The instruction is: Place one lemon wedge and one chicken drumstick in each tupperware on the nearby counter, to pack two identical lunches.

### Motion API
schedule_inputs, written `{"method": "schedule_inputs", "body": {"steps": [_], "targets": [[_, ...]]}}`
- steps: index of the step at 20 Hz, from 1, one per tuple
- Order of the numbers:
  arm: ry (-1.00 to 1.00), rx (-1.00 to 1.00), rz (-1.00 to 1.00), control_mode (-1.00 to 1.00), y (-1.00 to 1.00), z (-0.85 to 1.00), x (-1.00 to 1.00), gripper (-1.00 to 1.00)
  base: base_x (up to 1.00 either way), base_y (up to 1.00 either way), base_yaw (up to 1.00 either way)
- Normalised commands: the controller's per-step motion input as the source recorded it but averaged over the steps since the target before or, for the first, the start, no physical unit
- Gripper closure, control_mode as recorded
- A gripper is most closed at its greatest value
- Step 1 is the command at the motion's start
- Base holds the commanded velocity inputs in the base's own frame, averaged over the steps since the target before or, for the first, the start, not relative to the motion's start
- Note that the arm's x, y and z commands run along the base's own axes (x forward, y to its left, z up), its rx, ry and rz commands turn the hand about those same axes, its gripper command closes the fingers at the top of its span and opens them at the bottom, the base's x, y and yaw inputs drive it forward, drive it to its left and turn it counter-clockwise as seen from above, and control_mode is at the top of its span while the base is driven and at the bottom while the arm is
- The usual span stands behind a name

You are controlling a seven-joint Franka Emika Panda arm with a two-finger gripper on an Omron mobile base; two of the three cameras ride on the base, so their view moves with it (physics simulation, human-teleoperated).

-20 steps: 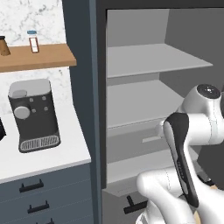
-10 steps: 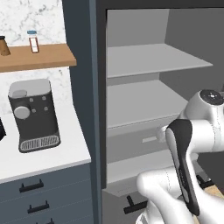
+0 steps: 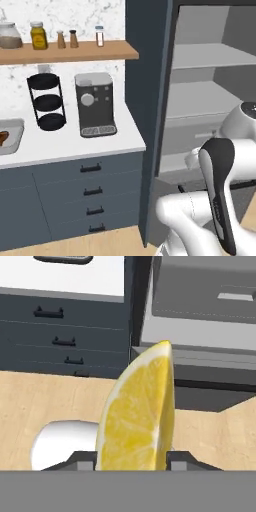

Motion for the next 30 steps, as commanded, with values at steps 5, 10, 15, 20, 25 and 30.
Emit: {"method": "schedule_inputs", "body": {"steps": [5, 10, 15, 20, 25, 30], "targets": [[0.0, 0.0, 0.0, 1.0, 0.0, 0.0, 0.0, 1.0, -0.27, 1.0, 0.31], [0.0, 0.0, 0.0, 1.0, 0.0, 0.0, 0.0, 1.0, 0.33, 1.0, 0.04], [0.0, 0.0, 0.0, 1.0, 0.0, 0.0, 0.0, 1.0, 0.63, 1.0, -0.19], [0.0, 0.0, 0.0, 1.0, 0.0, 0.0, 0.0, 1.0, 0.81, 0.77, -0.21], [0.0, 0.0, 0.0, 1.0, 0.0, 0.0, 0.0, 1.0, 0.48, 0.66, -0.08], [0.0, 0.0, 0.0, 1.0, 0.0, 0.0, 0.0, 1.0, 0.52, 0.77, -0.01]]}}
